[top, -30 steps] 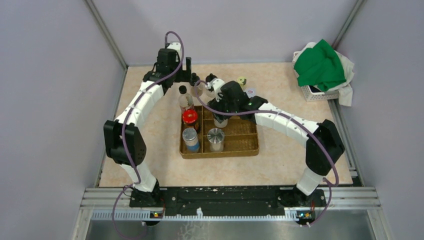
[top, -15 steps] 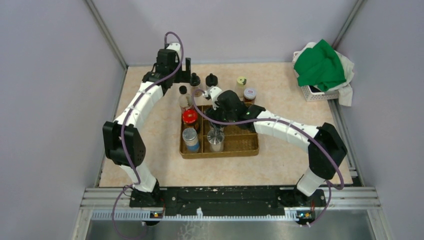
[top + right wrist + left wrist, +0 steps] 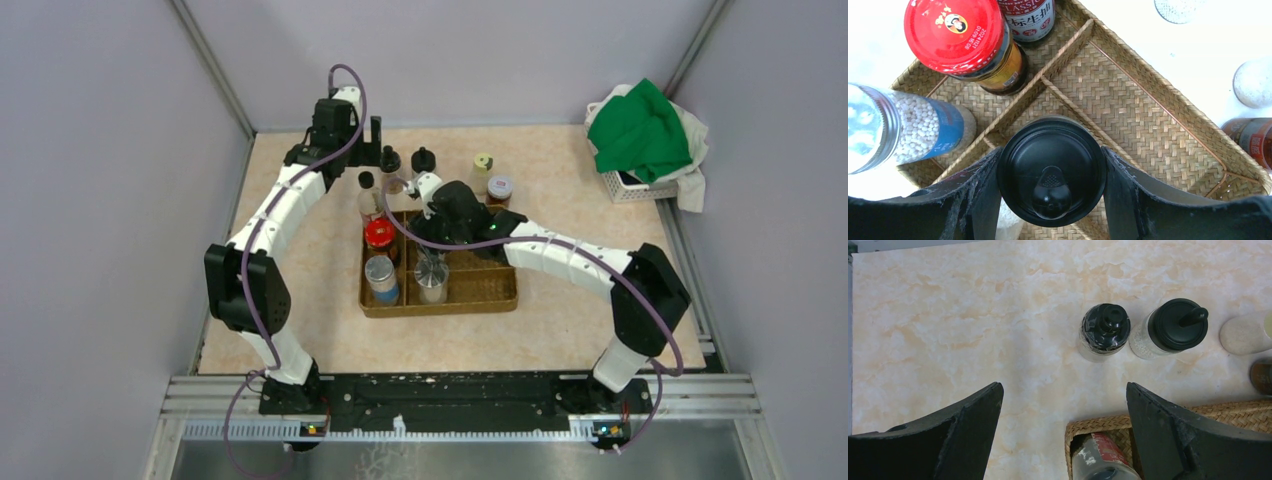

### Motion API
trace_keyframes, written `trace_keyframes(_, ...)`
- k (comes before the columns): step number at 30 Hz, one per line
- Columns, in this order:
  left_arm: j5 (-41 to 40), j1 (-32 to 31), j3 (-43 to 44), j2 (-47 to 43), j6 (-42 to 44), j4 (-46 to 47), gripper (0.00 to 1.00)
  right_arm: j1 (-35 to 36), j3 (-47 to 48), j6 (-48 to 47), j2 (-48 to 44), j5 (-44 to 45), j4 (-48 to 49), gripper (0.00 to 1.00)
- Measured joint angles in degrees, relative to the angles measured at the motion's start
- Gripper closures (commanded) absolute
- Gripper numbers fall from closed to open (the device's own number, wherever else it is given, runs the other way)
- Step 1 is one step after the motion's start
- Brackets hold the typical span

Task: Organize the condiment bottles
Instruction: Place the bottle in the storage box.

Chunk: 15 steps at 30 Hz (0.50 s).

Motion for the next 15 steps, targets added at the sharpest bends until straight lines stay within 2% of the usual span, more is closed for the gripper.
trace_keyframes(15, 0.0, 0.0, -0.2, 0.0, 0.0, 0.0, 0.01, 0.0, 0.2, 0.9, 3.3, 0.8, 3.8, 0.64)
